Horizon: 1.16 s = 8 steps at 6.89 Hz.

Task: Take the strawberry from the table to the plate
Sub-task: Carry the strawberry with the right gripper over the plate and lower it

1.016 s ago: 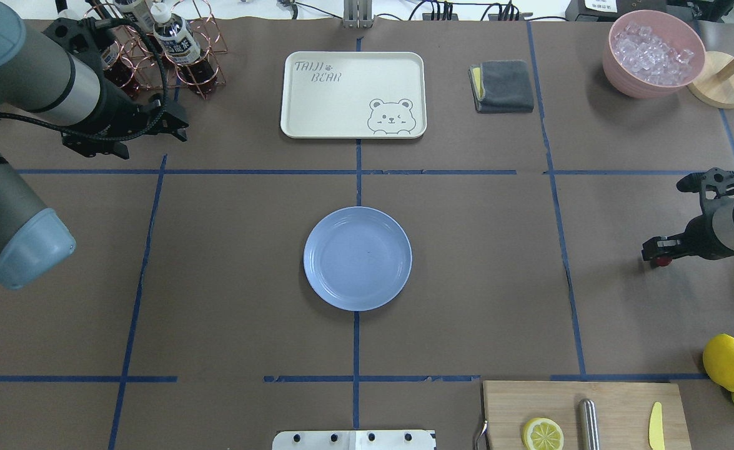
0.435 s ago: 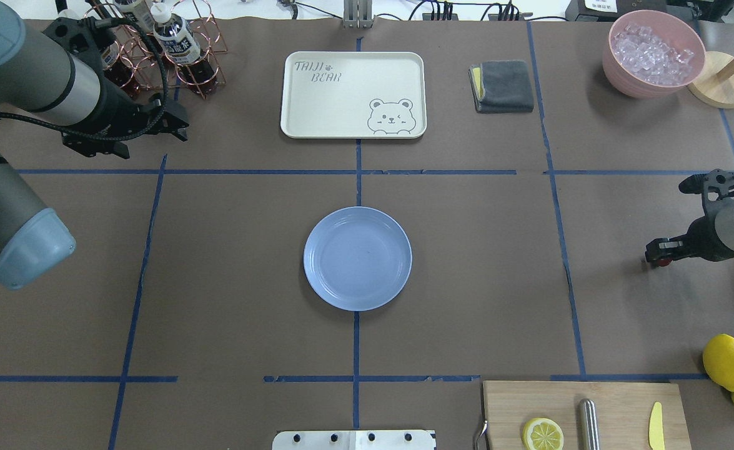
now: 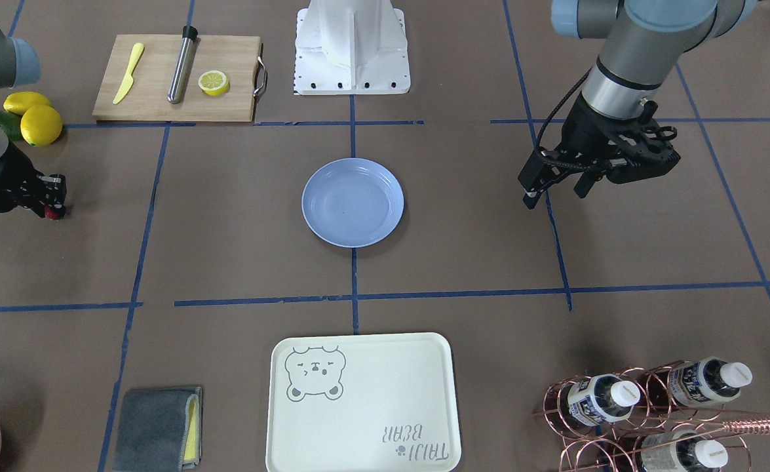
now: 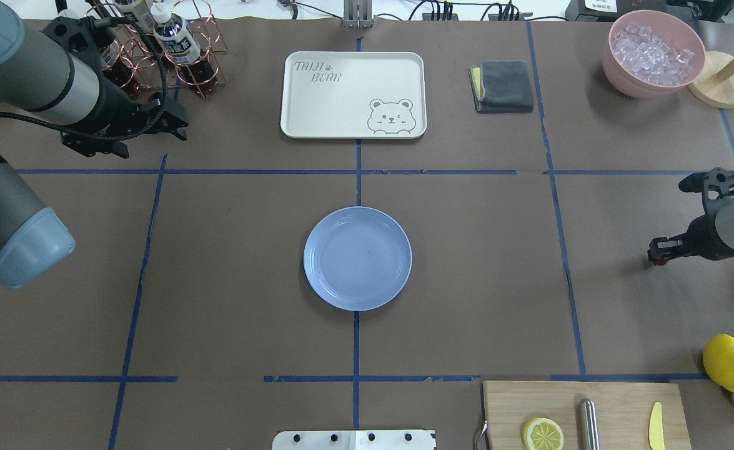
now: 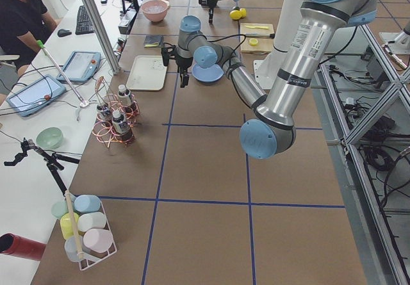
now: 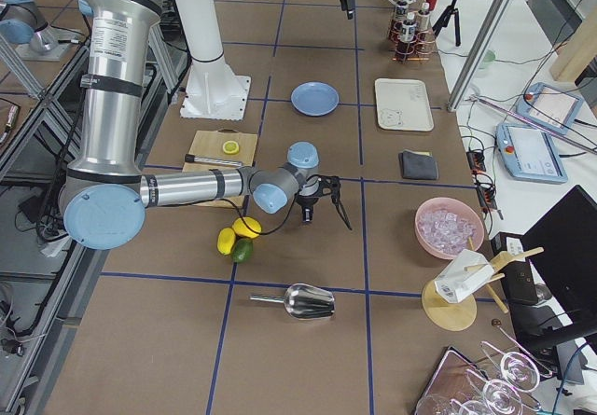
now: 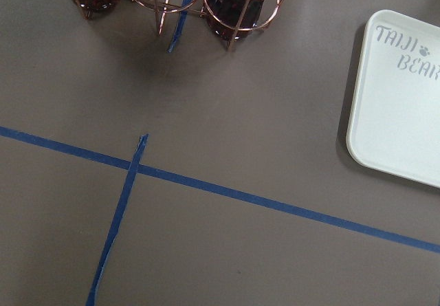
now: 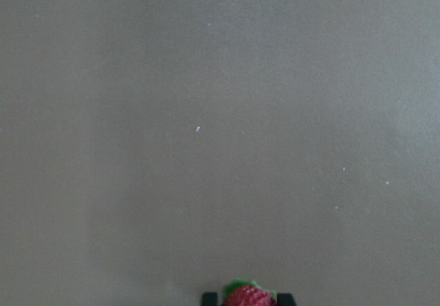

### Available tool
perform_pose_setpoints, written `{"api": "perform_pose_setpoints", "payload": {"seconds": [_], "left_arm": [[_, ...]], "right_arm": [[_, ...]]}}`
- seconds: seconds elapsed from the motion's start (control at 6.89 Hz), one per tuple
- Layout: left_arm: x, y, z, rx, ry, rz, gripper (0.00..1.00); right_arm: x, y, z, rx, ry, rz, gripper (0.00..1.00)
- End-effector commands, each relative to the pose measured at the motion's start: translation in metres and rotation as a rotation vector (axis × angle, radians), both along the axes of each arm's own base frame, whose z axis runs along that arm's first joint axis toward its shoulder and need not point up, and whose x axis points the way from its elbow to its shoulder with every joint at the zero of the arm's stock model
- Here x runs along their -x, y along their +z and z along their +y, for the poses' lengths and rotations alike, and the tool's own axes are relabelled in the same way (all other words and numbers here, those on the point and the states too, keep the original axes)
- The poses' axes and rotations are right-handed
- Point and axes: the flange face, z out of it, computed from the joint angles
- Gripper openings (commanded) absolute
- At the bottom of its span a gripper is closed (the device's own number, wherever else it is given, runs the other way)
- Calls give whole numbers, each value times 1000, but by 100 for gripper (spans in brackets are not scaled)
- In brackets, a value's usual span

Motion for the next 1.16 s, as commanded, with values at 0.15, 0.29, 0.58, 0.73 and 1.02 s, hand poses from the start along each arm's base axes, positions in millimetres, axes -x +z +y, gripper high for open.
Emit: {"api": "perform_pose_setpoints", "payload": {"seconds": [0.15,0.29,0.58,0.73,1.02], "left_arm": [[15,12,-6,-23,8,-32,100],[26,29,-7,-46,35,-66,100],[59,66,-13,-126,107,-148,100],[70,86,-13,-162,160,-191,100],[104,119,-18,-224,229,-262,100]], "right_arm": [[18,-138,-19,-51,-1,-86,0],[42,-198,-45,-15,24,-91,0],[128,-304,-43,53,0,-143,0],[179,-341,-37,71,-7,-151,0],[282,-383,-21,80,30,-119,0]]}}
